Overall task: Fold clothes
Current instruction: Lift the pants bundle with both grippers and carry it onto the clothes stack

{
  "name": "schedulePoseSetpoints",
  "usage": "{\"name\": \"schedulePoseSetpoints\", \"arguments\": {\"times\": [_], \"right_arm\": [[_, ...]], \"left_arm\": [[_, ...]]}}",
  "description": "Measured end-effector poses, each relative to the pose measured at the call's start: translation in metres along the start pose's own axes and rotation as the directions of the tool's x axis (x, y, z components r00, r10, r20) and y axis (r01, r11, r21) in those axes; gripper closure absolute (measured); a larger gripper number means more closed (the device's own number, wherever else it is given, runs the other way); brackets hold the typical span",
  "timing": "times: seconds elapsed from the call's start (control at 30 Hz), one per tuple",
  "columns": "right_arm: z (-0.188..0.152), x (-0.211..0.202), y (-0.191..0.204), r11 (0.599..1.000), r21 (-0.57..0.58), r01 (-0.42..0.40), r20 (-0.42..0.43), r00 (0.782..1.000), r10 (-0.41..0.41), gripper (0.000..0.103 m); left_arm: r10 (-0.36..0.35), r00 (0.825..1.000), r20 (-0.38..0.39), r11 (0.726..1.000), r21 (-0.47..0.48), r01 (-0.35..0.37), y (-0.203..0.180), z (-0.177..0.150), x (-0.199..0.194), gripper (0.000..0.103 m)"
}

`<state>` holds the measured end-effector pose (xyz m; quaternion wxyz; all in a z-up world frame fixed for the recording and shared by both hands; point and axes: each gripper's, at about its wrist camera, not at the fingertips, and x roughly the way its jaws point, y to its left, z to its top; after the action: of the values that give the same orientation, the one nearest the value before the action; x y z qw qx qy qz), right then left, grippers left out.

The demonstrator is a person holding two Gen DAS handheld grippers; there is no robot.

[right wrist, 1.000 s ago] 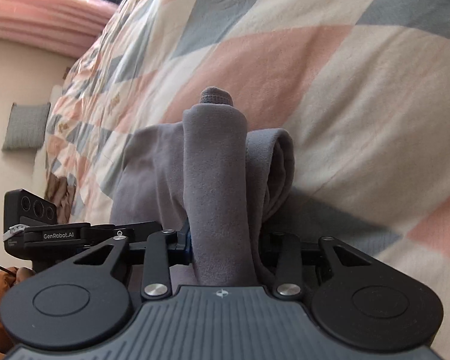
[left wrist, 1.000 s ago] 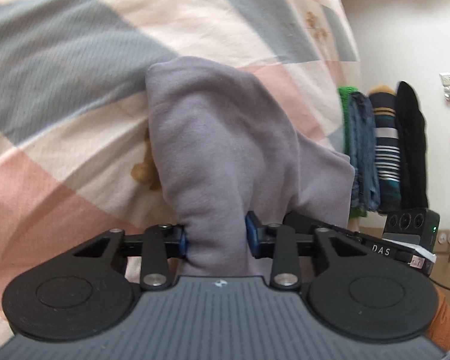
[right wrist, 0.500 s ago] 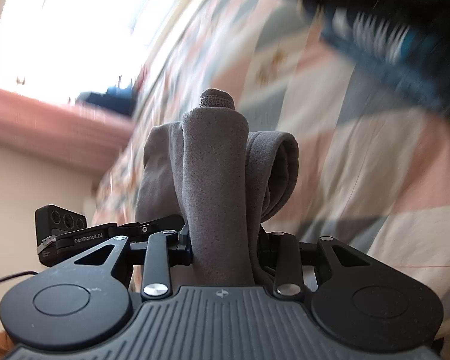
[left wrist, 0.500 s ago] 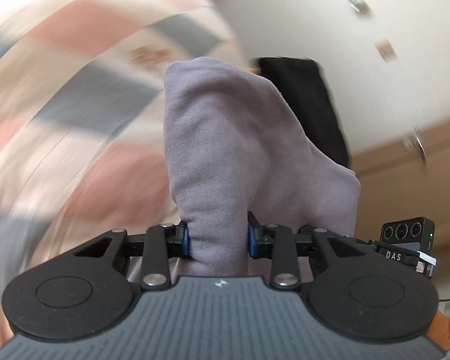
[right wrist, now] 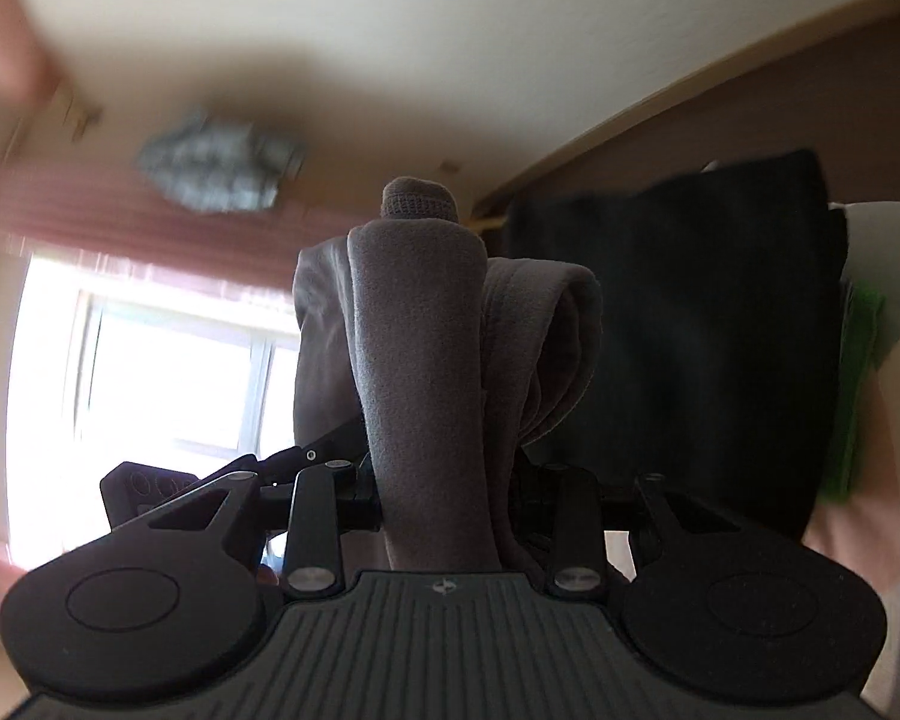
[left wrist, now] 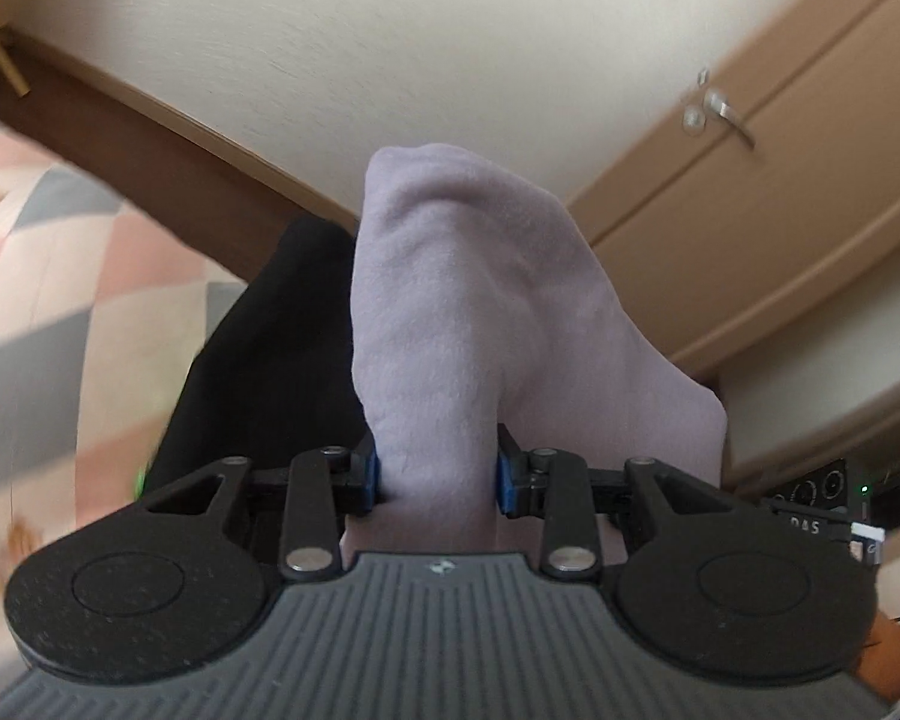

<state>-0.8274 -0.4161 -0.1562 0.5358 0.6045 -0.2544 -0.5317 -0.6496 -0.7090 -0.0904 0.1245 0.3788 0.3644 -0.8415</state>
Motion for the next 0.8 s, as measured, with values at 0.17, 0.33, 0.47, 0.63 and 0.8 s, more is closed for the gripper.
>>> {"name": "schedulePoseSetpoints", "arguments": {"times": [0.17, 0.33, 0.47, 0.63, 0.8], "right_arm": [[0.023, 0.025, -0.035, 0.991, 0.123, 0.049, 0.032, 0.998, -0.053, 0.068], [0.032, 0.046, -0.066, 0.980, 0.149, 0.134, 0.022, 0.990, -0.139, 0.066], [0.043, 0.060, -0.061, 0.986, 0.037, 0.161, 0.010, 0.987, -0.161, 0.065], [0.055, 0.071, -0.058, 0.980, -0.091, 0.176, -0.013, 0.984, -0.178, 0.065], [0.056, 0.075, -0.048, 0.971, -0.128, 0.202, -0.040, 0.977, -0.209, 0.052]], "left_arm": [[-0.003, 0.991, -0.137, 0.999, 0.044, 0.009, 0.012, 0.032, 0.065, 0.073], [0.010, 0.983, -0.182, 0.999, 0.054, 0.000, 0.031, 0.022, 0.099, 0.067], [-0.013, 0.992, -0.125, 0.999, 0.038, 0.018, 0.043, 0.013, 0.087, 0.066], [0.044, 0.997, -0.063, 0.998, 0.048, -0.041, 0.054, 0.007, 0.068, 0.065], [0.151, 0.986, 0.068, 0.985, 0.074, -0.156, 0.035, -0.006, 0.033, 0.071]]}}
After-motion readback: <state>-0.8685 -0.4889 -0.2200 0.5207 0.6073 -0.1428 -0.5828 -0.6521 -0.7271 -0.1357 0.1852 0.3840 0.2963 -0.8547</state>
